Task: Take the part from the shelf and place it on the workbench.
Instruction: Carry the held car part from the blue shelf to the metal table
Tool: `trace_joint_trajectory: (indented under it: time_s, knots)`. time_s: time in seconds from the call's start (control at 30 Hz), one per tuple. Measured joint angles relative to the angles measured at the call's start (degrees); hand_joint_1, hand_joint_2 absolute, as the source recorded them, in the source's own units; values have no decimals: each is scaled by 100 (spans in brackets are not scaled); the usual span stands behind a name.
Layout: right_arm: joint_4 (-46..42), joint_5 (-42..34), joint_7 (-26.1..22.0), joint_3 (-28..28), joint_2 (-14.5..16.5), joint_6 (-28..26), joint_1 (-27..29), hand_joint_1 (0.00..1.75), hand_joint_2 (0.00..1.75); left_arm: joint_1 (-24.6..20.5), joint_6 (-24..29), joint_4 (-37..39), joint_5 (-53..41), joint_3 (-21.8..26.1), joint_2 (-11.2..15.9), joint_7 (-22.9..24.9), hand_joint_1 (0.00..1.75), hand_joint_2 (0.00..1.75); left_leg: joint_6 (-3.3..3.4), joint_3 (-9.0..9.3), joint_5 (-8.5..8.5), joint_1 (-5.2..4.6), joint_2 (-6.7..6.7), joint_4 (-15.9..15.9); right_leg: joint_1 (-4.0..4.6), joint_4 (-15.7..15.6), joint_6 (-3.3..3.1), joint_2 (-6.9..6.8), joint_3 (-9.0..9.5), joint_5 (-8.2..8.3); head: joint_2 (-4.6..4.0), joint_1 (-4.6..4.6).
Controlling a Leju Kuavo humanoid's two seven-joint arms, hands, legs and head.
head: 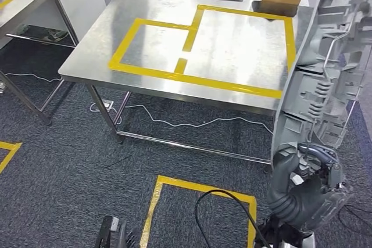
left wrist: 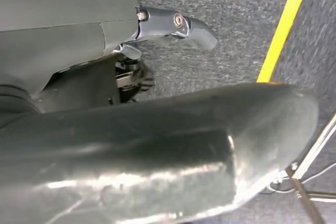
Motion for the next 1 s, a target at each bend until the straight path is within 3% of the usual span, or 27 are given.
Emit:
trace_joint_trajectory:
  time_s: [0.03,0.1,0.13,0.27,0.33,0.4,0.43,0.47,0.5,0.57,0.6,0.67,0.77,0.83,0.9,0.93,0.97,1.0]
  knots:
    - [9,-8,1,0,0,0,-1,175,175,7,17,0,-4,1,3,17,0,175,-22,64,-34,3,0,0,-4,-409,-1,-16,204,229,0,2]
    - [26,-11,0,0,-1,0,-6,175,175,15,105,0,-5,1,11,41,0,175,-89,158,-79,-10,-3,14,3,-1109,-23,-49,584,444,0,11]
    - [33,-10,-1,0,-1,0,-7,175,175,17,164,0,-7,2,17,54,0,175,-122,175,-86,-20,-4,20,10,-1274,-47,-57,677,444,0,8]
    - [46,-3,12,0,1,0,-11,175,175,8,451,0,-32,1,21,116,0,175,-229,153,-146,-23,3,54,6,-1352,-196,-33,718,359,0,-29]
    - [47,-1,27,0,2,0,-11,175,175,-3,539,0,-36,0,20,136,0,175,-279,-100,-374,-21,2,513,-11,-1384,-262,-41,751,335,0,-53]
    - [50,5,33,0,2,0,-12,175,175,0,586,0,-36,1,23,151,0,175,-300,-595,-650,-20,2,1322,-9,-1390,-300,-39,767,304,0,-71]
    - [53,8,33,0,2,0,-12,175,175,5,598,0,-36,1,26,157,0,175,-303,-804,-701,-19,2,1622,-7,-1390,-310,-32,778,289,0,-73]
    - [56,8,34,0,2,0,-12,175,175,11,606,0,-36,2,28,159,0,175,-301,-916,-608,-19,2,1707,-7,-1390,-311,-20,804,268,0,-72]
    - [59,7,38,0,2,0,-13,175,175,13,613,0,-36,2,31,160,0,175,-294,-908,-393,-18,2,1555,-10,-1390,-303,-5,842,241,0,-72]
    - [62,6,43,0,2,0,-14,175,175,15,632,0,-36,2,34,159,0,175,-278,-662,154,-15,2,831,-7,-1388,-262,19,926,176,0,-75]
    - [62,8,43,0,2,0,-15,175,175,9,640,0,-36,1,33,158,0,175,-262,-520,299,-13,0,468,3,-1377,-230,32,951,143,0,-83]
    - [62,9,45,0,2,0,-18,175,175,1,529,0,-13,2,23,113,0,175,-215,-396,318,-20,-6,135,27,-1385,-163,46,948,93,0,-86]
    - [62,-32,61,0,1,0,-23,175,175,4,185,0,33,7,-24,7,0,175,-103,-333,151,-9,-39,69,17,-1388,-71,32,959,-56,-1,-69]
    - [63,-57,61,0,-2,0,-27,175,175,12,178,0,21,9,-68,-12,0,175,-23,-215,80,10,-54,39,8,-952,-21,12,779,-279,-3,-15]
    - [66,-61,49,0,-4,-1,-28,175,175,21,261,0,4,9,-87,-15,0,175,21,-94,3,-6,-48,40,4,-138,15,2,311,-565,-3,26]
    - [67,-61,45,0,-4,-1,-28,175,175,28,294,0,1,10,-89,-14,0,175,28,-23,-43,-13,-47,41,4,173,23,3,90,-597,-3,27]
    - [68,-61,42,0,-4,-1,-28,175,175,34,313,0,0,11,-89,-14,0,175,27,65,-99,-18,-51,42,5,289,22,3,-52,-497,-2,29]
    - [69,-61,42,0,-4,0,-28,175,175,40,322,0,-1,13,-90,-13,0,175,26,170,-167,-20,-59,43,6,168,11,3,-84,-264,-2,33]
